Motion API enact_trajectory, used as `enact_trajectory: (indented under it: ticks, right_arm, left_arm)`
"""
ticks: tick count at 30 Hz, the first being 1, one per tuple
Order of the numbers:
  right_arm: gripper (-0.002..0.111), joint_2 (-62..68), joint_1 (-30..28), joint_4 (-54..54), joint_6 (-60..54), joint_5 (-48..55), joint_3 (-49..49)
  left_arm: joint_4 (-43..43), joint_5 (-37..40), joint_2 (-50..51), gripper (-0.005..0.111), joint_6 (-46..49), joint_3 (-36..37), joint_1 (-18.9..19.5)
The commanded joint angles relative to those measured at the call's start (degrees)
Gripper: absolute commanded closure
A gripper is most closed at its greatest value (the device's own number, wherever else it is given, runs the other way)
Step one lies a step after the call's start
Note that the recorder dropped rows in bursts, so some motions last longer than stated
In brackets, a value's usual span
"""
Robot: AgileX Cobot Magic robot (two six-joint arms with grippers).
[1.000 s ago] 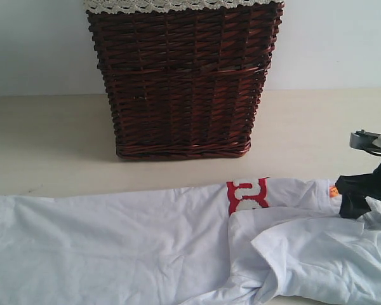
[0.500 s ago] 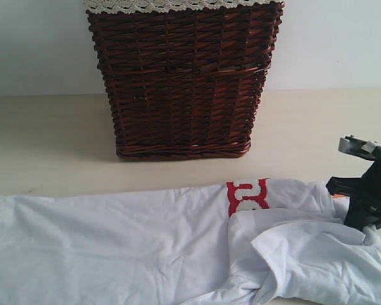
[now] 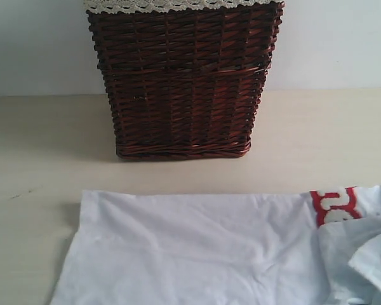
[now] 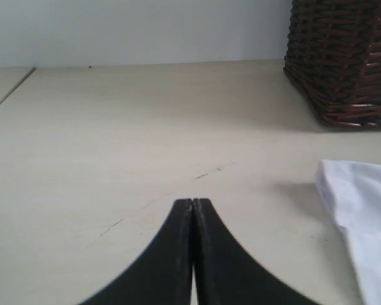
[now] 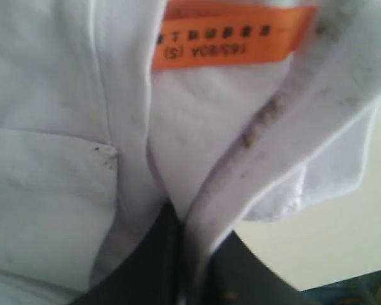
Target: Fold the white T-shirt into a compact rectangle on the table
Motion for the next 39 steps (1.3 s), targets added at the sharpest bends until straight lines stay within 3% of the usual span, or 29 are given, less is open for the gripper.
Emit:
enact_trajectory:
  ticks: [1, 6, 10, 15, 23, 31, 35, 39]
  right_arm:
    - [0.108, -4.40, -0.15, 1.38, 0.46, 0.86, -6.61]
    - [0.108, -8.81, 0.88, 21.12, -9.01, 0.86, -10.07]
    - [0.108, -12.59, 5.95, 26.68, -10.11, 0.86, -10.20]
    - [0.108, -17.09, 17.01, 36.70, -10.26, 0.86, -10.45]
    - [0.108, -18.10, 35.02, 39.25, -0.03, 0.86, -13.62]
    - [0.108, -9.82, 52.84, 40.20, 7.85, -24.05, -13.62]
    - [0.091, -1.56, 57.82, 42.19, 3.99, -26.17, -13.72]
    - [0.055, 4.30, 58.78, 43.90, 2.05, -25.26, -13.72]
  left_arm:
    - [0.21, -0.46, -0.32, 0.107, 0.07, -0.14, 0.22]
    - [0.21, -0.46, -0.32, 0.107, 0.07, -0.14, 0.22]
    - [0.21, -0.46, -0.32, 0.107, 0.07, -0.14, 0.22]
    - [0.21, -0.46, -0.32, 0.107, 0.07, -0.14, 0.22]
    - [0.21, -0.46, -0.32, 0.107, 0.07, -0.14, 0.22]
    - [0.21, -0.46, -0.32, 0.107, 0.07, -0.14, 0.22]
    - [0.21, -0.46, -0.32, 0.107, 0.07, -0.14, 0.22]
    - [0.21, -0.46, -0.32, 0.107, 0.07, -0.14, 0.22]
